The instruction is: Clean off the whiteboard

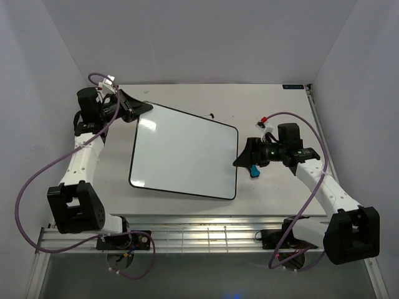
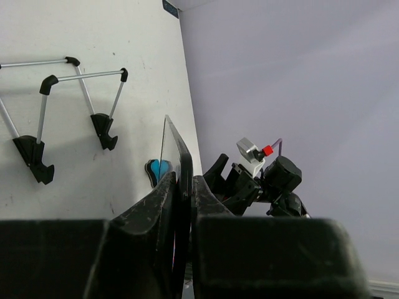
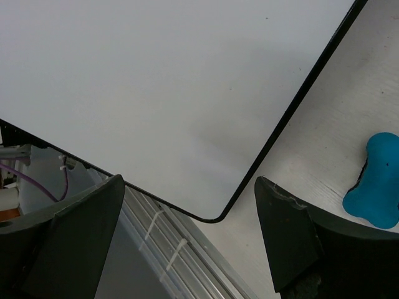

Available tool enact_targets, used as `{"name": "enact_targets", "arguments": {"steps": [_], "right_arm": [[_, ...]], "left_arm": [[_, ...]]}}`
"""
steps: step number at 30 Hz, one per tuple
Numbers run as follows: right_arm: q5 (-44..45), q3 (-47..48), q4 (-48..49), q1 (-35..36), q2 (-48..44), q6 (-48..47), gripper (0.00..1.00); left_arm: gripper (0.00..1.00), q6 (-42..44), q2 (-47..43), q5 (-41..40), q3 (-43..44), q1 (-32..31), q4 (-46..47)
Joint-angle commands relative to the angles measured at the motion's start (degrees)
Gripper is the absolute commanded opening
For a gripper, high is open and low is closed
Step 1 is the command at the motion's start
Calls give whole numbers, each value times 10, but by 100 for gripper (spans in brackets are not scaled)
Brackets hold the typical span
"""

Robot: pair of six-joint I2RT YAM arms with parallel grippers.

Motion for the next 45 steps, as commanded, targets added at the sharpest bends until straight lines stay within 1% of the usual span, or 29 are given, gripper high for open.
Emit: {"name": "enact_targets", "arguments": {"steps": [1, 4, 8, 15, 19, 23, 25, 30, 39, 45], "right_arm": [[11, 16, 10, -6, -15, 14, 90], [13, 19, 9, -7, -21, 20, 90], [19, 23, 10, -8, -27, 28, 90], [26, 21, 1, -9, -34, 26, 90], [27, 21, 0, -10, -34, 27, 90], [30, 22, -8, -11, -32, 25, 90], [35, 22, -12, -11, -36, 23, 90], [38, 25, -16, -13, -44, 24, 90], [38, 26, -24, -16, -52, 20, 90], [35, 21, -23, -16, -47, 21, 90]], "left_arm": [[0, -100, -3, 51, 39, 3, 39], [0, -115, 7, 50, 53, 4, 53], [0, -143, 41, 49, 77, 3, 101], [0, -166, 77, 37, 106, 3, 131], [0, -166, 108, 19, 135, 3, 143], [0, -157, 140, -13, 183, 1, 150], [0, -173, 165, -7, 200, 1, 151], [0, -169, 207, -21, 249, -9, 159], [0, -159, 267, -24, 322, -38, 249], [0, -176, 318, -27, 369, -45, 255]]}}
